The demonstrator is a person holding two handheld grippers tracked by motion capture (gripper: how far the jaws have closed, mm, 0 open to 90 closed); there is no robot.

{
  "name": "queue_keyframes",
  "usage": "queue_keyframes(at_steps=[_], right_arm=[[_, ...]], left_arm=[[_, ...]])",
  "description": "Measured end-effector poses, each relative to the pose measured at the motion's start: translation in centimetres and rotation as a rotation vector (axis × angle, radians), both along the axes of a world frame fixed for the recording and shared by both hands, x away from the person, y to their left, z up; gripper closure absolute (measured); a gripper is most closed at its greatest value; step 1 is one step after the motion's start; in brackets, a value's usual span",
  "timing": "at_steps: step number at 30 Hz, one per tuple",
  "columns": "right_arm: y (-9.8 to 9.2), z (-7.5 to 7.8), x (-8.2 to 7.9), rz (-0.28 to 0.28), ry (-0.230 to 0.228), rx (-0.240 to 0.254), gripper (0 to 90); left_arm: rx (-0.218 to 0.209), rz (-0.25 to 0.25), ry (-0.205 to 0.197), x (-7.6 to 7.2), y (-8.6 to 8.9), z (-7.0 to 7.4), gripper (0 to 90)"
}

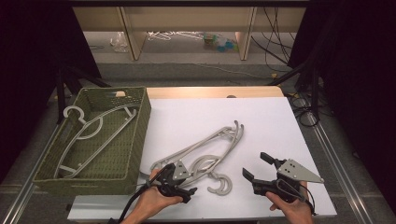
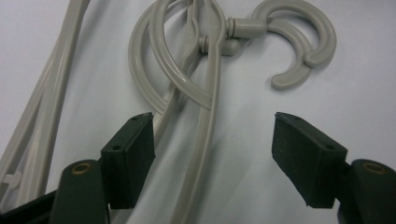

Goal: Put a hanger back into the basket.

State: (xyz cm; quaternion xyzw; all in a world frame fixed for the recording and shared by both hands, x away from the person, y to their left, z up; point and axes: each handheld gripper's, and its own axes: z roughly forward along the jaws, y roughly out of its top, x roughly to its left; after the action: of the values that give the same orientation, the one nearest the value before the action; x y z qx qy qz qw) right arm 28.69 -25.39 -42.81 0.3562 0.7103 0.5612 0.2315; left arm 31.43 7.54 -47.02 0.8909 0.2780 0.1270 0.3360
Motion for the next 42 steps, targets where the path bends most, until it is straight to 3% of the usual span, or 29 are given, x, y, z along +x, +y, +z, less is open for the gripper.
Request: queue_keyframes(at_steps=[2, 4, 5, 12, 14, 16, 17, 18, 20, 21, 24, 32, 35, 36, 37, 42], right_arm=[[0.0, 0.0, 0.0, 0.001, -0.001, -0.002, 16.1], [0.0, -0.1, 0.3, 0.003, -0.037, -0.005, 16.1], [0.0, -0.1, 0.1, 0.004, -0.007, 0.004, 16.2], [0.0, 0.0, 0.1, 0.007, -0.014, -0.005, 16.2], [0.0, -0.1, 0.3, 0.01, -0.034, -0.005, 16.2], [0.0, 0.0, 0.0, 0.007, 0.0, -0.006, 16.2], [0.0, 0.0, 0.1, 0.006, -0.013, -0.007, 16.2], [0.0, 0.0, 0.2, 0.006, -0.016, -0.007, 16.2], [-0.1, 0.0, 0.2, 0.0, -0.028, -0.013, 16.2], [0.1, 0.0, 0.1, 0.012, -0.005, -0.004, 16.2], [0.3, 0.0, 0.2, 0.019, -0.009, 0.0, 16.2], [0.2, 0.1, 0.2, 0.013, -0.027, -0.027, 16.3], [0.3, 0.1, 0.2, 0.018, -0.03, -0.017, 16.4], [0.3, 0.1, 0.2, 0.016, -0.031, -0.018, 16.7], [0.3, 0.1, 0.2, 0.016, -0.03, -0.019, 16.8], [0.4, 0.2, 0.1, 0.015, -0.029, -0.024, 17.2]], left_arm=[[0.017, -0.004, 0.001, 0.1, -0.1, -0.2, 30.5], [0.018, -0.008, 0.014, 0.2, -0.2, -0.2, 31.4], [0.012, -0.001, 0.015, 0.3, -0.3, -0.3, 33.0], [0.03, -0.004, 0.046, 0.7, -0.3, -0.5, 43.2], [0.035, -0.005, 0.045, 0.7, -0.4, -0.6, 44.8], [0.048, -0.032, 0.078, 0.7, -0.6, -0.7, 49.3], [0.053, -0.031, 0.077, 0.7, -0.7, -0.8, 50.4], [0.066, -0.043, 0.101, 0.7, -0.8, -0.8, 52.5], [0.061, -0.033, 0.087, 0.7, -0.9, -0.9, 53.4], [0.062, -0.035, 0.085, 0.7, -0.9, -0.9, 55.0], [0.071, -0.043, 0.077, 0.7, -0.9, -0.9, 58.4], [0.072, -0.037, 0.116, 1.6, -1.6, -0.7, 61.2], [0.082, -0.048, 0.125, 2.0, -2.0, -0.6, 64.1], [0.109, -0.077, 0.143, 2.3, -1.8, -0.4, 64.6], [0.092, -0.062, 0.141, 2.3, -1.9, -0.5, 65.5], [0.094, -0.068, 0.157, 3.0, -1.5, -0.4, 77.1]])
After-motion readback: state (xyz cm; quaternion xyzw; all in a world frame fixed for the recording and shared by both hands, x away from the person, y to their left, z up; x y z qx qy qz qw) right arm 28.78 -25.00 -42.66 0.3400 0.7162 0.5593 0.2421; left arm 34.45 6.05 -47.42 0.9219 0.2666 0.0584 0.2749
